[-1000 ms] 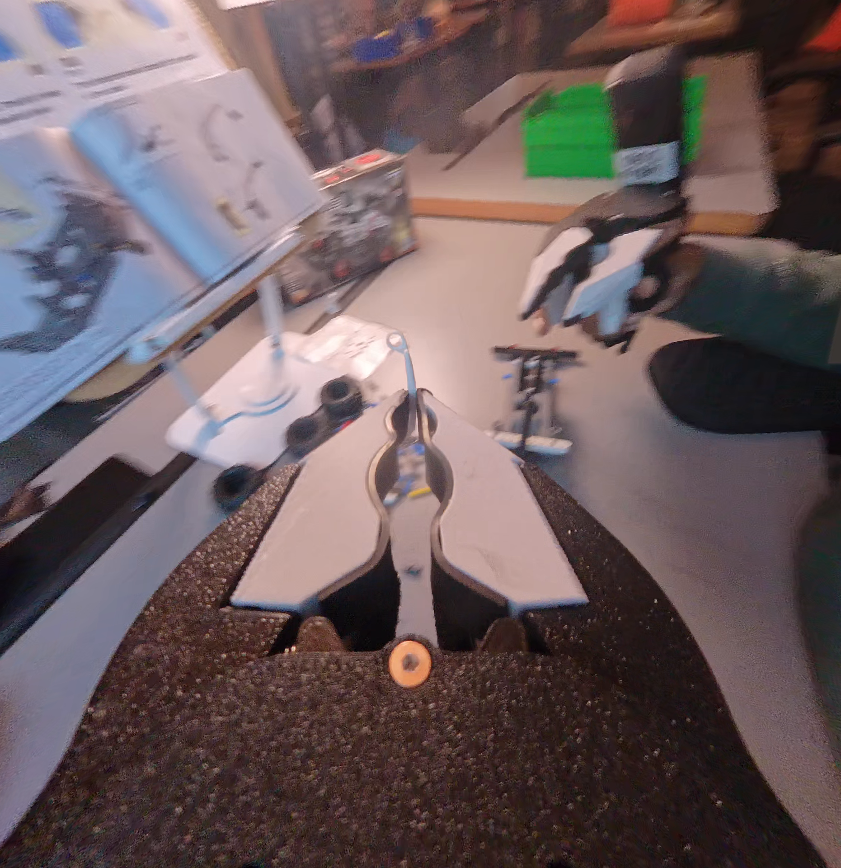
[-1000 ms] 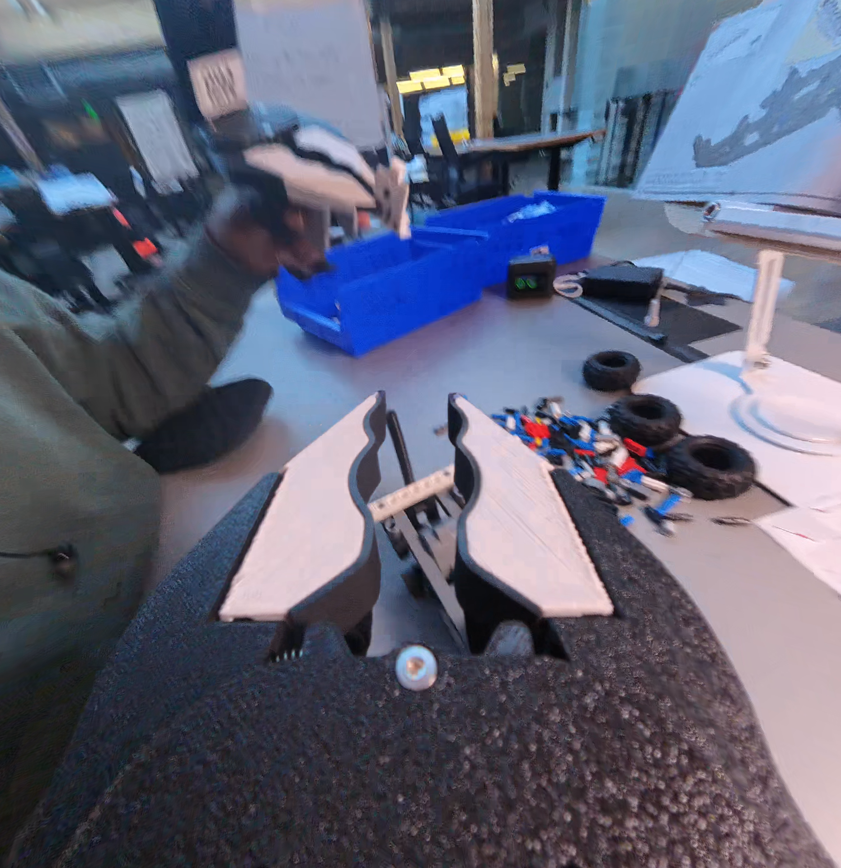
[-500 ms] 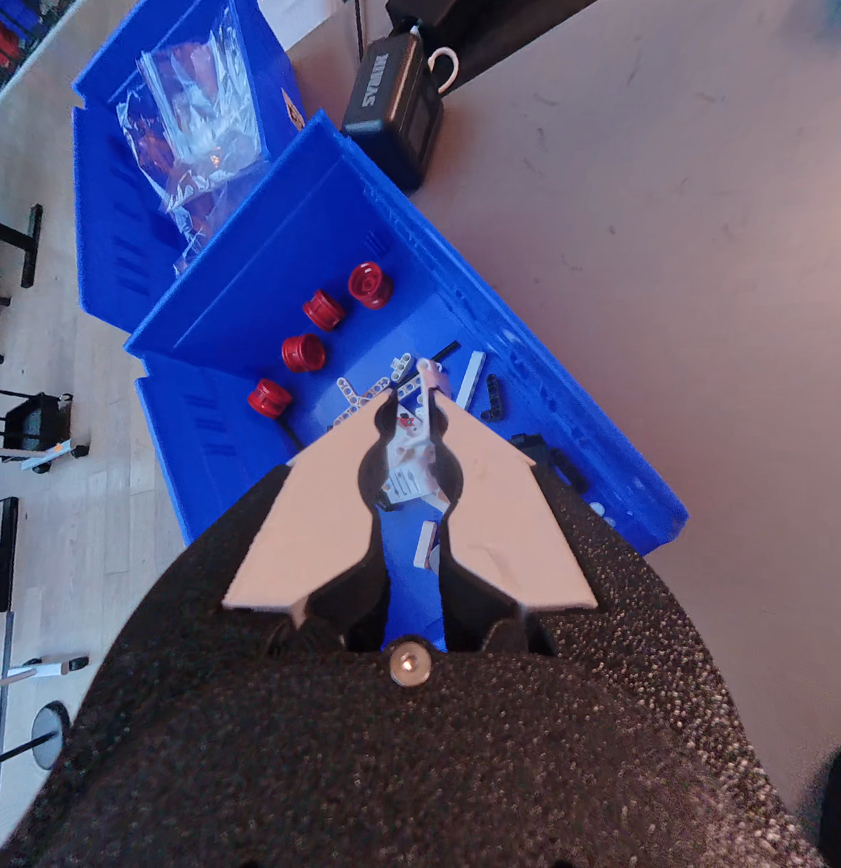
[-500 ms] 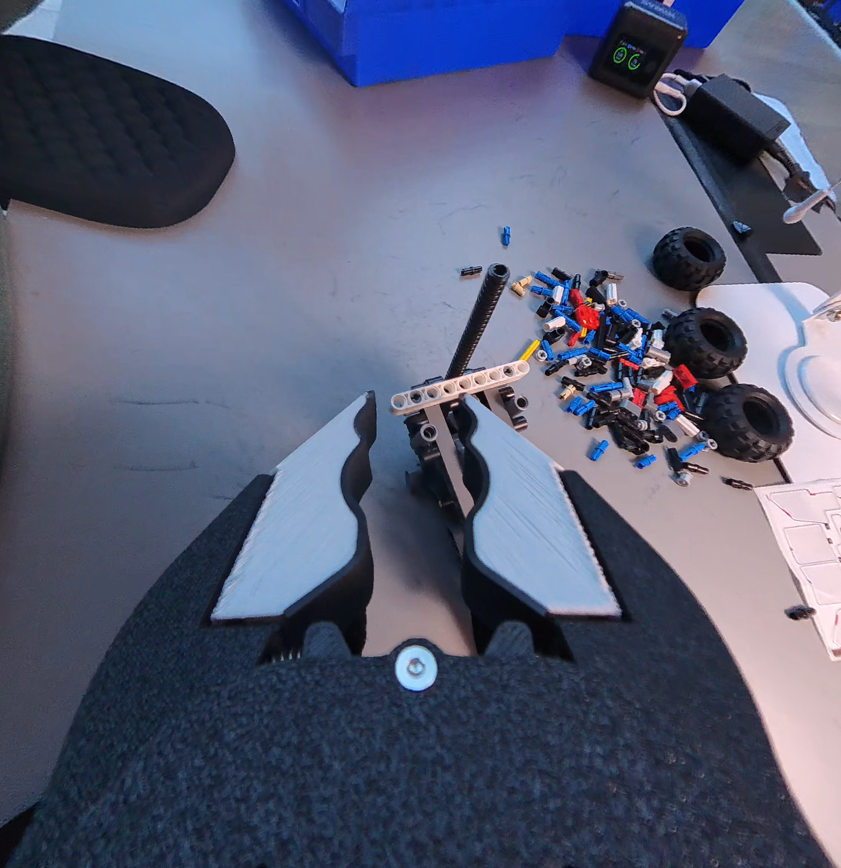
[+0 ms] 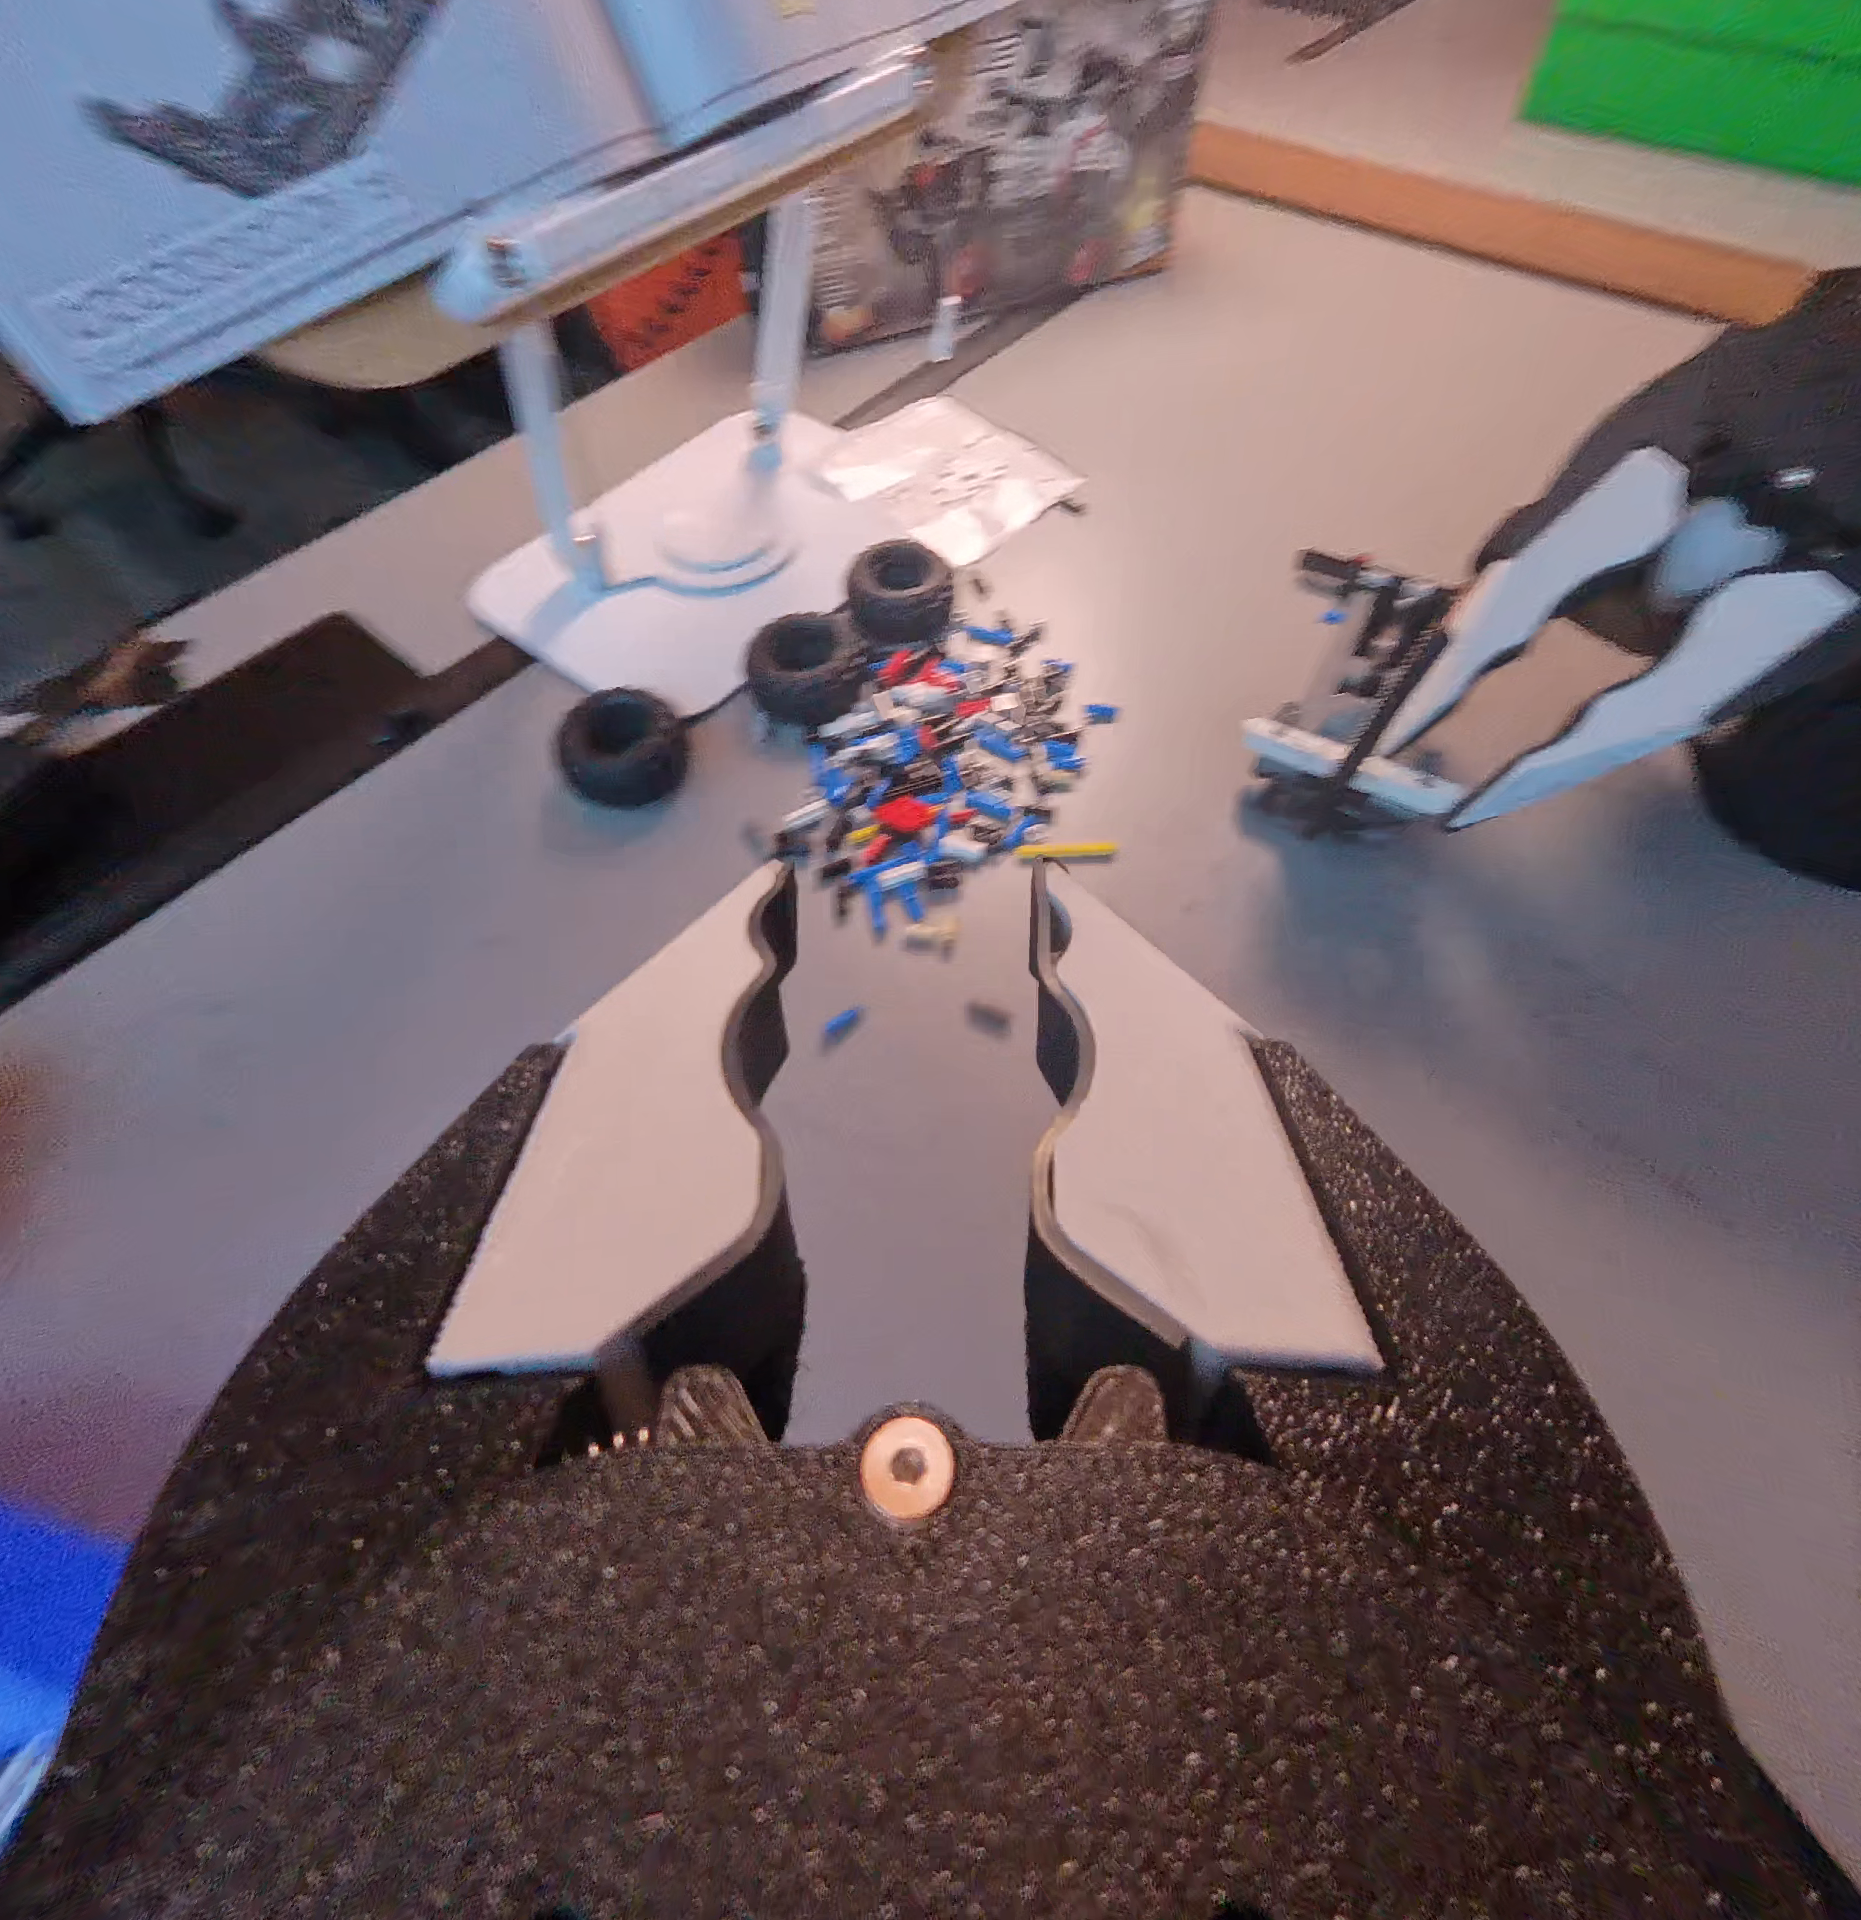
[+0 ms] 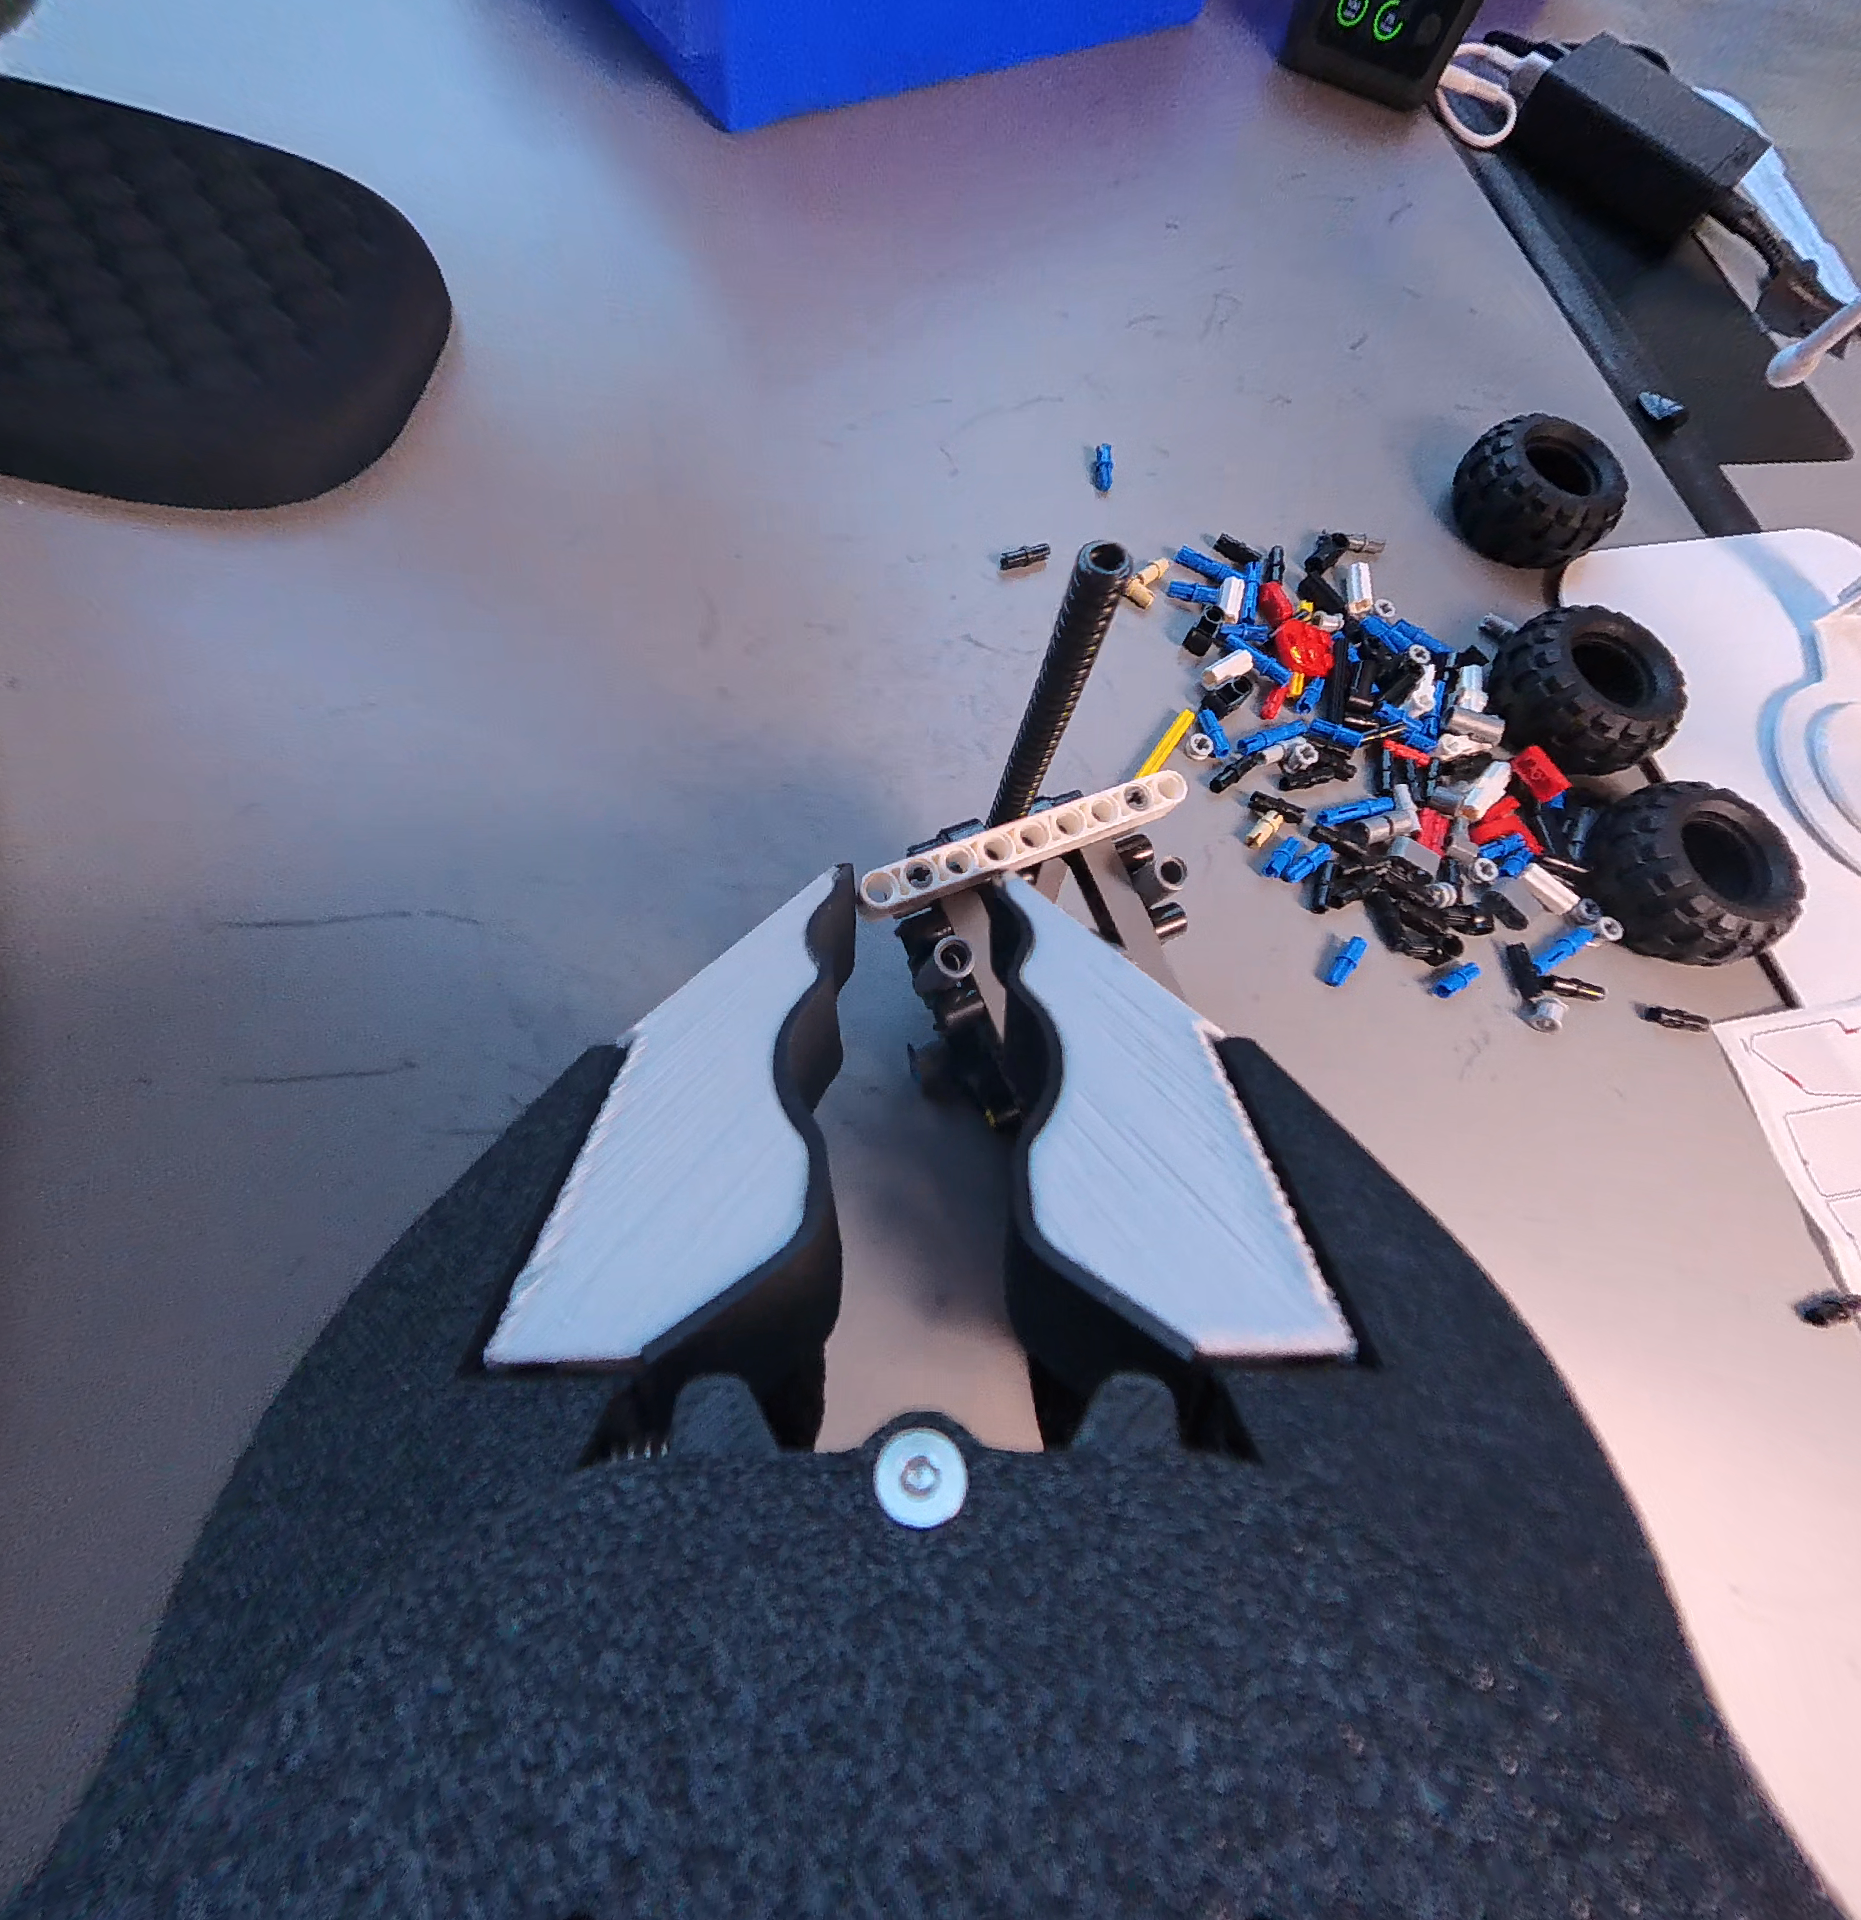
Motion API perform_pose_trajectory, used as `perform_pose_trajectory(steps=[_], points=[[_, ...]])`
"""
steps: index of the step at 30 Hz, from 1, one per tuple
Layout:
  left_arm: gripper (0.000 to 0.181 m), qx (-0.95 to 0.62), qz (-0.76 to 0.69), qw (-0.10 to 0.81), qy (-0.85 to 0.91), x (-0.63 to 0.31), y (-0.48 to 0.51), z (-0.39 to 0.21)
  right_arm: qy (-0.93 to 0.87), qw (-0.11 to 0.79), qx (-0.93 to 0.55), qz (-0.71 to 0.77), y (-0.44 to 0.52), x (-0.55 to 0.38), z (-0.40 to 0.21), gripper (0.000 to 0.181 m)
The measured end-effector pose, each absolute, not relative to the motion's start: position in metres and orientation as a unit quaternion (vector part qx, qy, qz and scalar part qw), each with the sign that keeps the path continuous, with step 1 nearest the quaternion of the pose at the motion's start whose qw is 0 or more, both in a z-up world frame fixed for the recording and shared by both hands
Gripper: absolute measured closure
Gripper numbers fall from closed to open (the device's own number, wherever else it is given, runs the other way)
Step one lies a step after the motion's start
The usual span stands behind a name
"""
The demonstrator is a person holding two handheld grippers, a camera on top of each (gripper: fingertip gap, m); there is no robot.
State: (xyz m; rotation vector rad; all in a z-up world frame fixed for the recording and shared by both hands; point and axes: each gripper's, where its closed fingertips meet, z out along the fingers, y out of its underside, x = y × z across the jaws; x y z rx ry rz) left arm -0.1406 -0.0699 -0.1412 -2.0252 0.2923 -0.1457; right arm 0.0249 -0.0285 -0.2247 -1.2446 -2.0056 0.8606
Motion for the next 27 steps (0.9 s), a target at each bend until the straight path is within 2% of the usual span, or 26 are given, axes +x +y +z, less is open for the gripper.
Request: perform_pose_trajectory(steps=[3, 7, 11, 21, 24, 27], points=[[0.135, -0.815, -0.167, 0.525, 0.181, -0.081, -0.051, -0.154, -0.76, 0.311, -0.468, 0.326, -0.028, 0.026, -0.225, 0.159], [0.132, -0.784, -0.237, 0.531, 0.219, -0.033, -0.034, -0.175, -0.763, 0.307, -0.464, 0.328, -0.028, 0.029, -0.226, 0.163], [0.113, -0.797, -0.222, 0.504, 0.25, -0.015, -0.028, -0.207, -0.771, 0.304, -0.455, 0.327, -0.027, 0.033, -0.226, 0.164], [0.095, -0.802, -0.215, 0.482, 0.279, 0.021, -0.022, -0.23, -0.794, 0.291, -0.41, 0.343, -0.031, 0.051, -0.223, 0.161], [0.099, -0.804, -0.206, 0.478, 0.288, 0.029, -0.02, -0.234, -0.793, 0.286, -0.412, 0.345, -0.032, 0.052, -0.224, 0.155], [0.11, -0.807, -0.194, 0.473, 0.295, 0.034, -0.016, -0.238, -0.794, 0.283, -0.413, 0.345, -0.032, 0.051, -0.225, 0.153]])
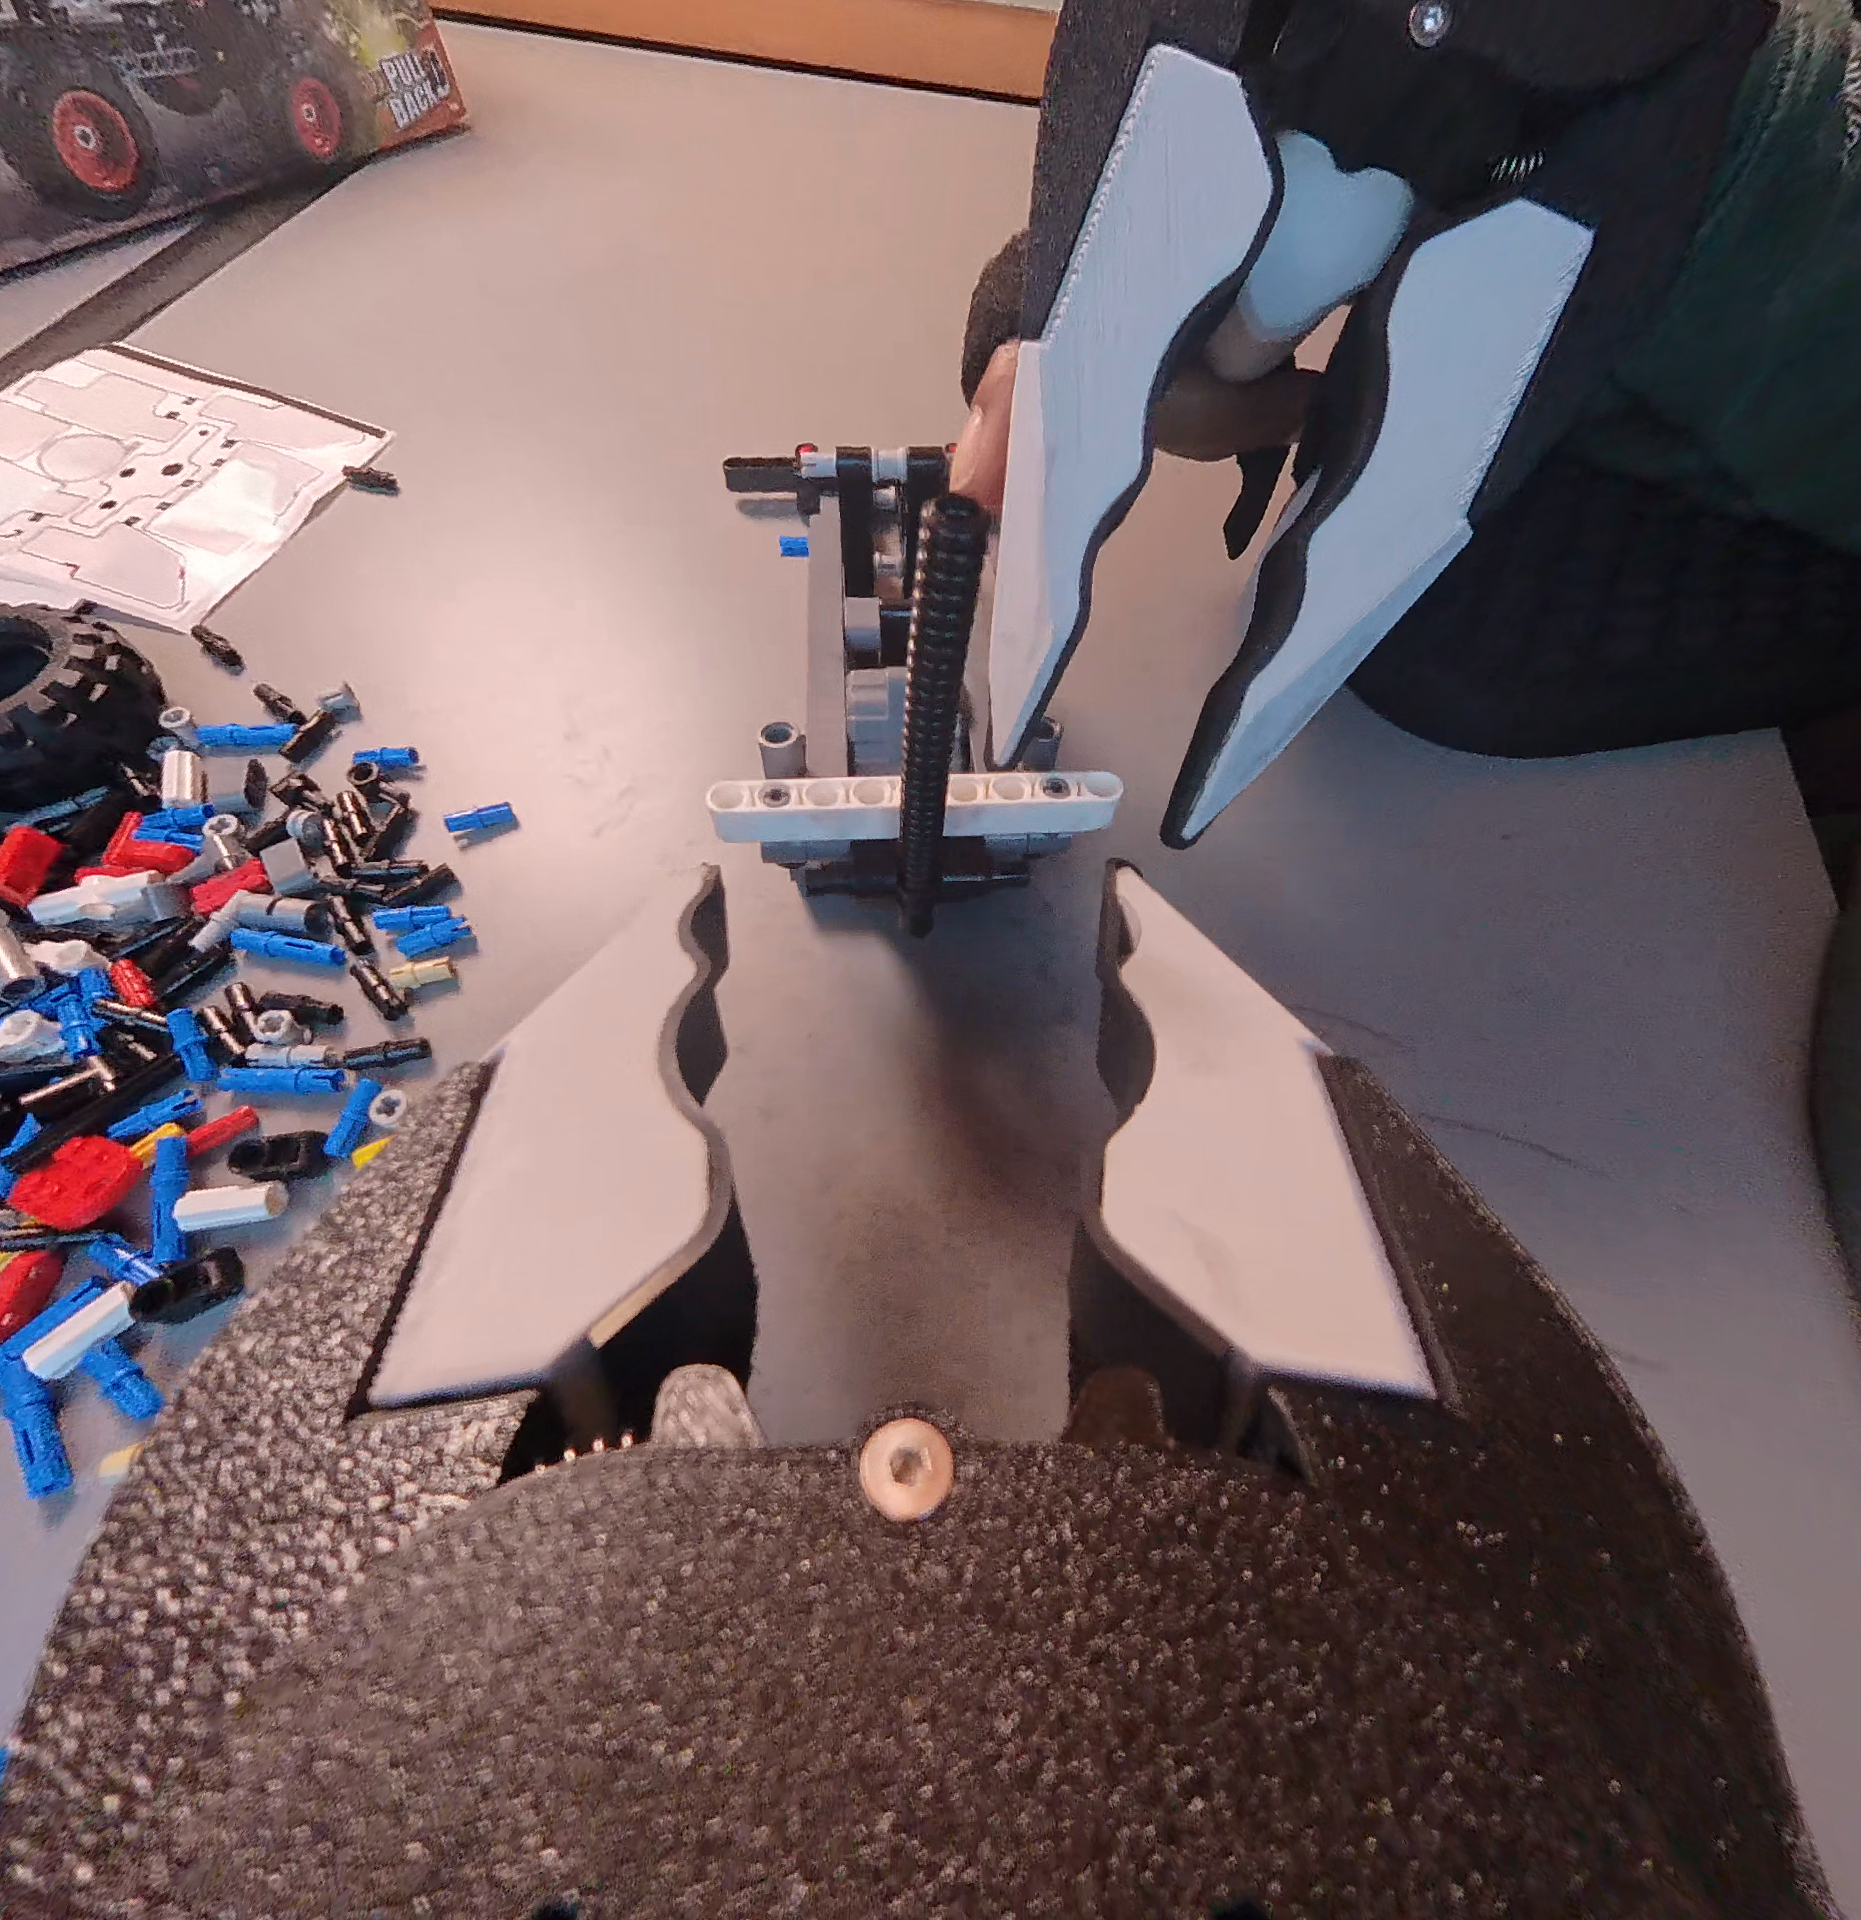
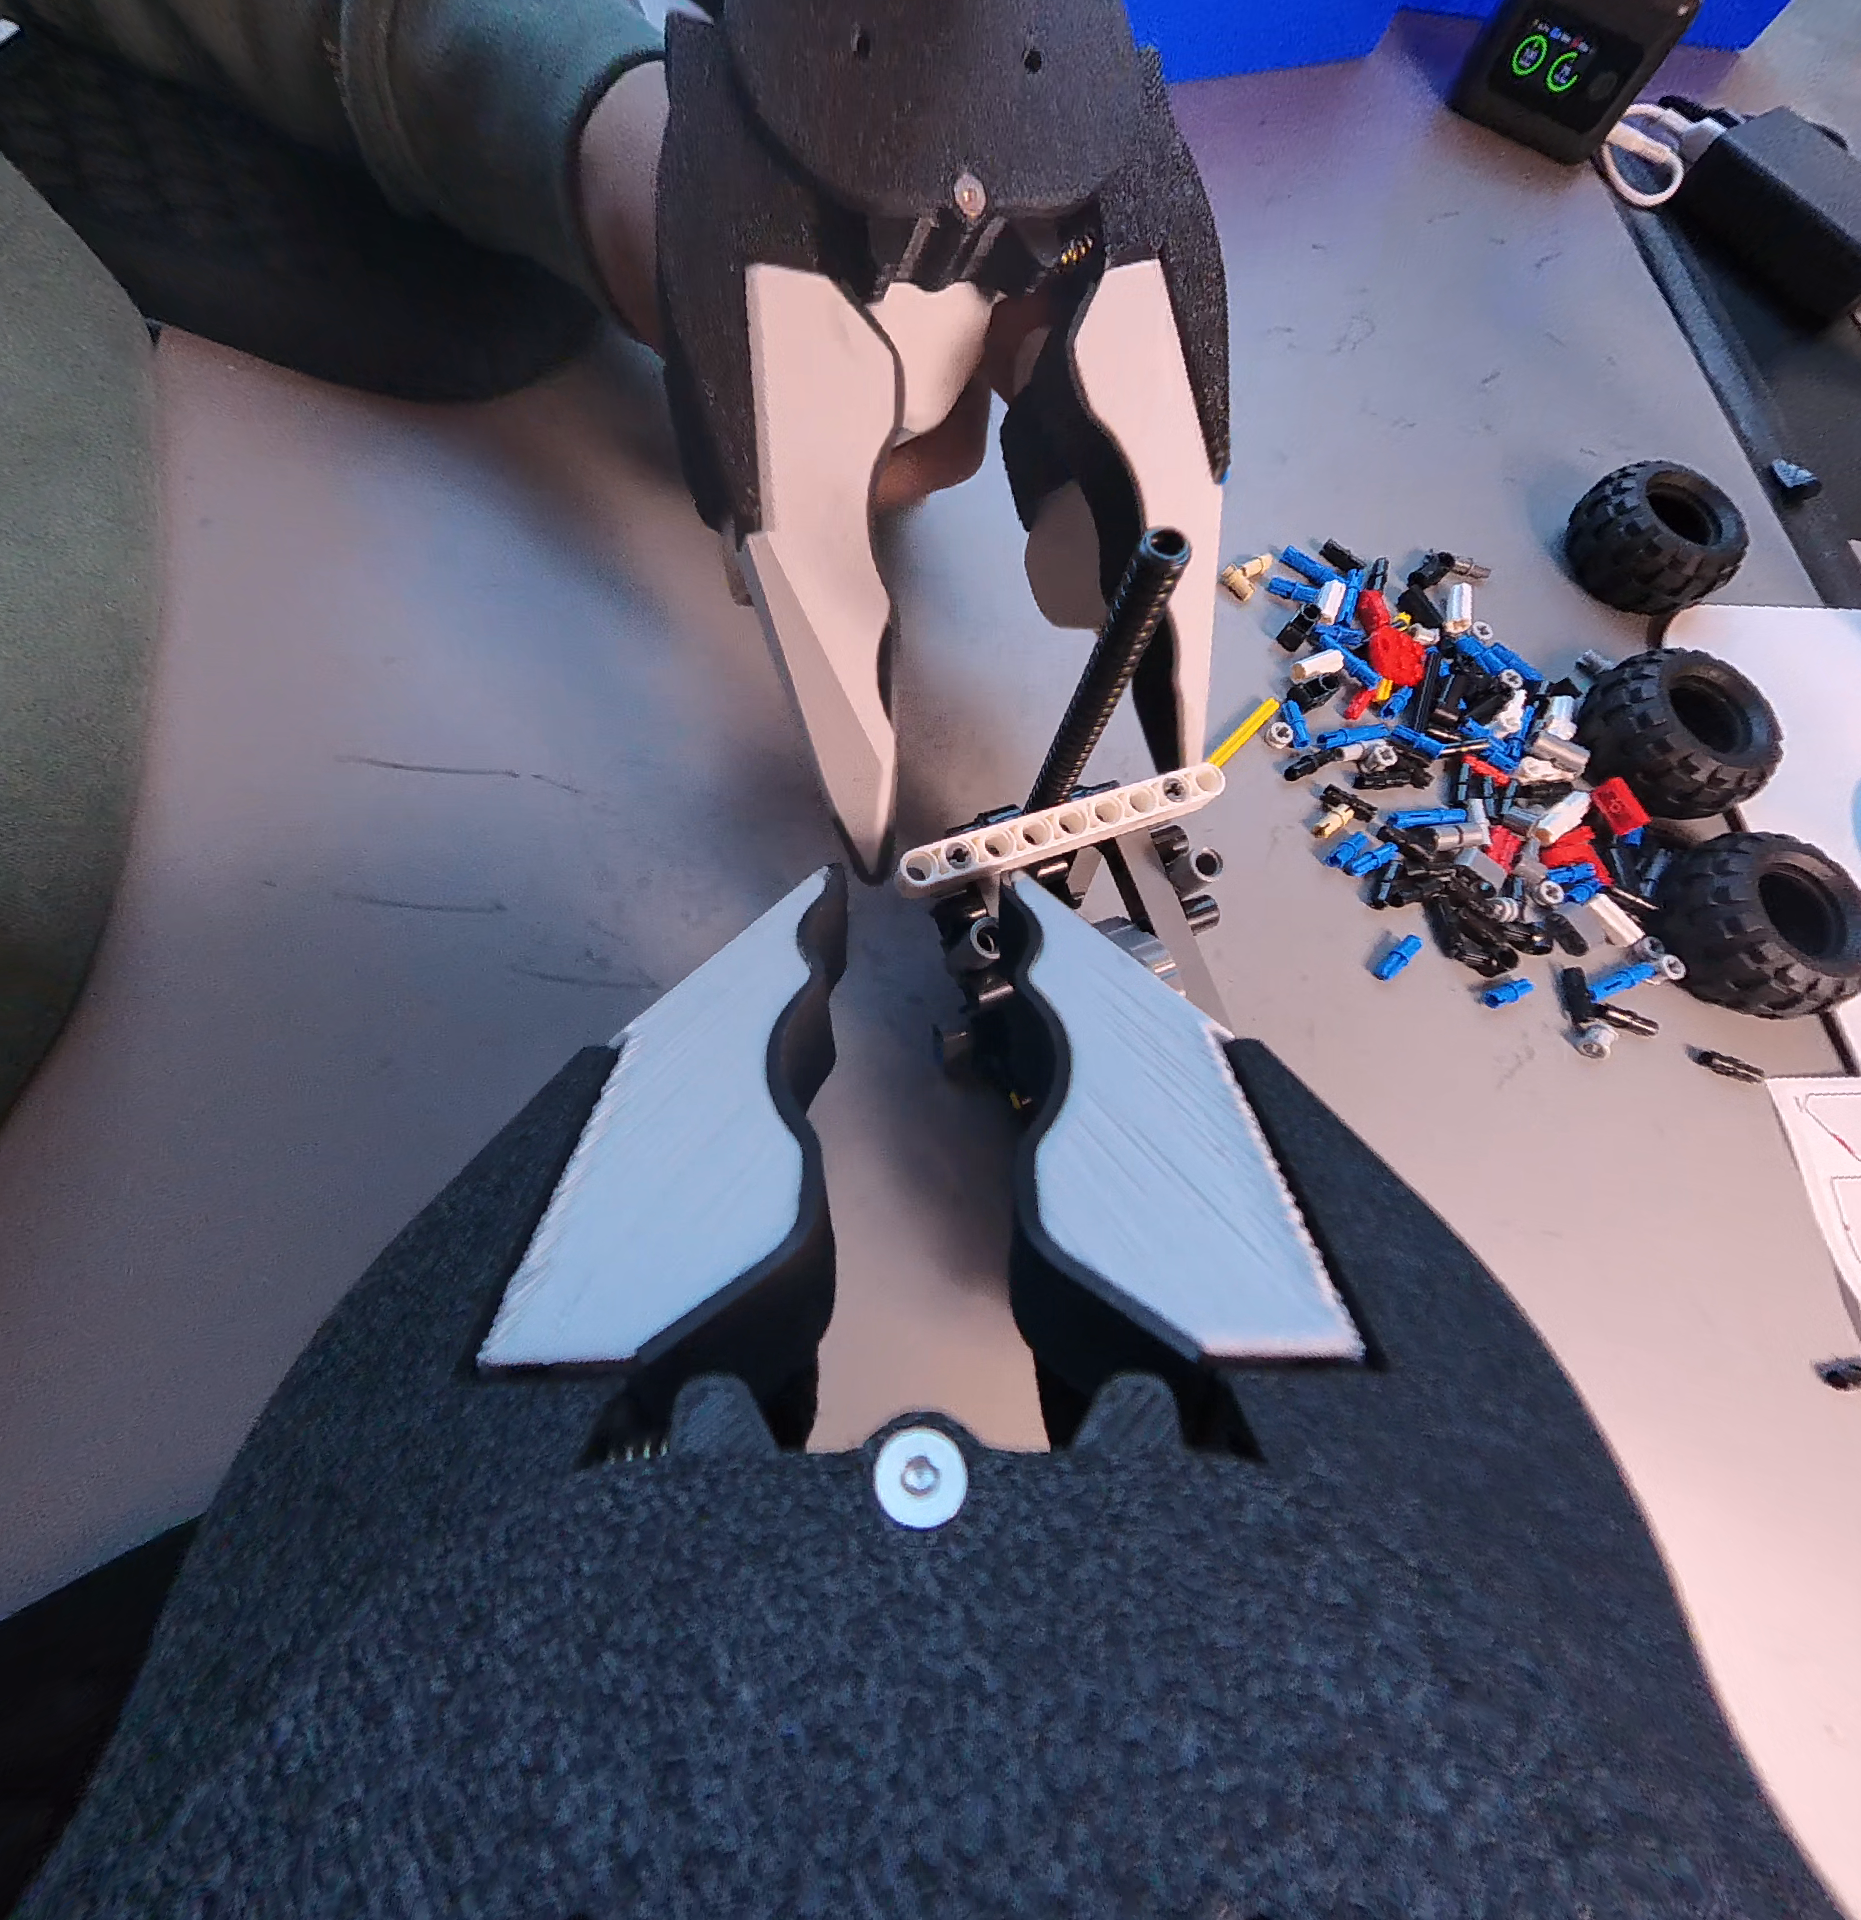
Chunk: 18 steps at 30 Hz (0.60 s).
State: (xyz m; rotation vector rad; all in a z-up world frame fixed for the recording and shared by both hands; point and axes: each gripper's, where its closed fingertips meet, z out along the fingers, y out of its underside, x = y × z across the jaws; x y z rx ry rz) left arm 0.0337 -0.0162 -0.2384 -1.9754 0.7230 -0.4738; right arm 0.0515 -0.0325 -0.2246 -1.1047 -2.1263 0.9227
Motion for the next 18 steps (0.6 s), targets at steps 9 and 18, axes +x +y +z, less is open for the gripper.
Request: perform_pose_trajectory(steps=[9, 18], points=[[0.131, -0.805, -0.166, 0.478, 0.309, 0.034, -0.014, -0.241, -0.73, 0.322, -0.438, 0.415, -0.01, 0.063, -0.182, 0.139], [0.139, -0.802, -0.15, 0.485, 0.315, 0.034, -0.014, -0.241, -0.686, 0.37, -0.469, 0.416, 0.013, 0.06, -0.169, 0.178]])
